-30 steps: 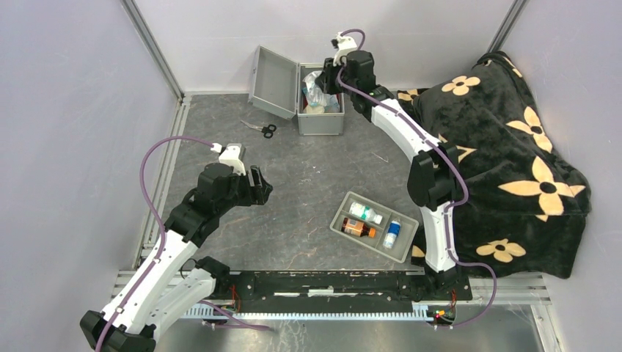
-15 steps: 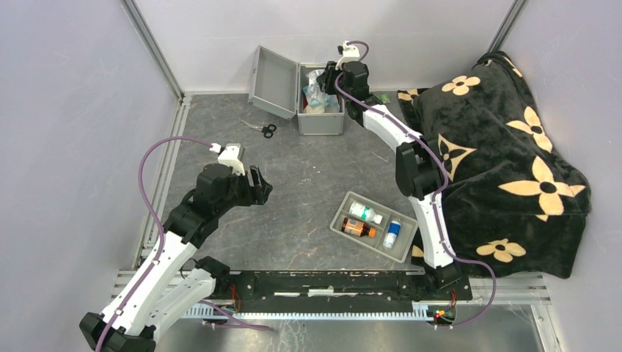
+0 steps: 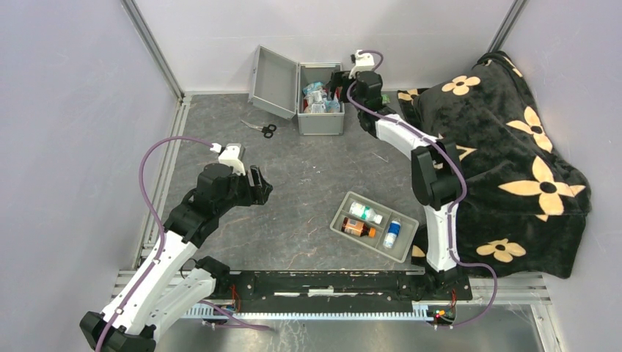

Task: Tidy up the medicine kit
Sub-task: Place the medical item at the medicine box, then move the medical item to the center of the board.

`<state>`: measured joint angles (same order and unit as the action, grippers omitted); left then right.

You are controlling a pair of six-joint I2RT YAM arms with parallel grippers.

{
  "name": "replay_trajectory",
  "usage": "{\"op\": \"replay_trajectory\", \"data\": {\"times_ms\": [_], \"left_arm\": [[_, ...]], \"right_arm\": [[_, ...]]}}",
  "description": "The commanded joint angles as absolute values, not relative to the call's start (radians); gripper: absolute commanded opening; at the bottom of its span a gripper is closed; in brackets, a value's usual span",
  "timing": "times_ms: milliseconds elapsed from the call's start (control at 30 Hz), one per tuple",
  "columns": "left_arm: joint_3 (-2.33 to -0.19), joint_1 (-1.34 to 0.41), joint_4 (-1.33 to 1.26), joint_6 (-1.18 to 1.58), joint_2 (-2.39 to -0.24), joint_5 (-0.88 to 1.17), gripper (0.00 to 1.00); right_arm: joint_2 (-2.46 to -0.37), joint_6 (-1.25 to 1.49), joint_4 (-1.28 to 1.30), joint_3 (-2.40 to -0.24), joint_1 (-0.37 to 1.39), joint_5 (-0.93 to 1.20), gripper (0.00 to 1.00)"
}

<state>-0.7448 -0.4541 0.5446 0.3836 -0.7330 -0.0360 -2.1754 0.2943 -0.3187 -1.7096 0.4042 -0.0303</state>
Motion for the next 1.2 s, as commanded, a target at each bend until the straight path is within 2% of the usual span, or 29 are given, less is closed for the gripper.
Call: {"op": "replay_trajectory", "data": {"times_ms": [0, 167, 667, 967, 1167], "left_arm": [[-0.756, -0.456, 0.532, 0.357, -0.742, -0.036, 0.77], [-0.755, -0.456, 0.532, 0.357, -0.741, -0.035, 0.77], [-0.755, -0.456, 0.531, 0.361, -0.757, -0.041, 0.77], [-0.756, -0.456, 0.533, 0.36, -0.768, -0.039, 0.77], [-0.755, -0.456, 0.533, 0.361, -0.78, -0.037, 0.77]], "right_arm": [[-2.07, 0.247, -0.251, -1.757, 0.333, -0.247, 0.98], [-2.191, 0.31, -0.087, -1.893, 0.282, -0.322, 0.98], [-2.508, 0.447, -0.274, -2.077, 0.206, -0.34, 0.98], [-2.584, 0.541, -0.416, -2.088, 0.179, -0.356, 0.83], [-2.641, 0.634, -0.465, -2.125, 0.15, -0.337, 0.63]]}}
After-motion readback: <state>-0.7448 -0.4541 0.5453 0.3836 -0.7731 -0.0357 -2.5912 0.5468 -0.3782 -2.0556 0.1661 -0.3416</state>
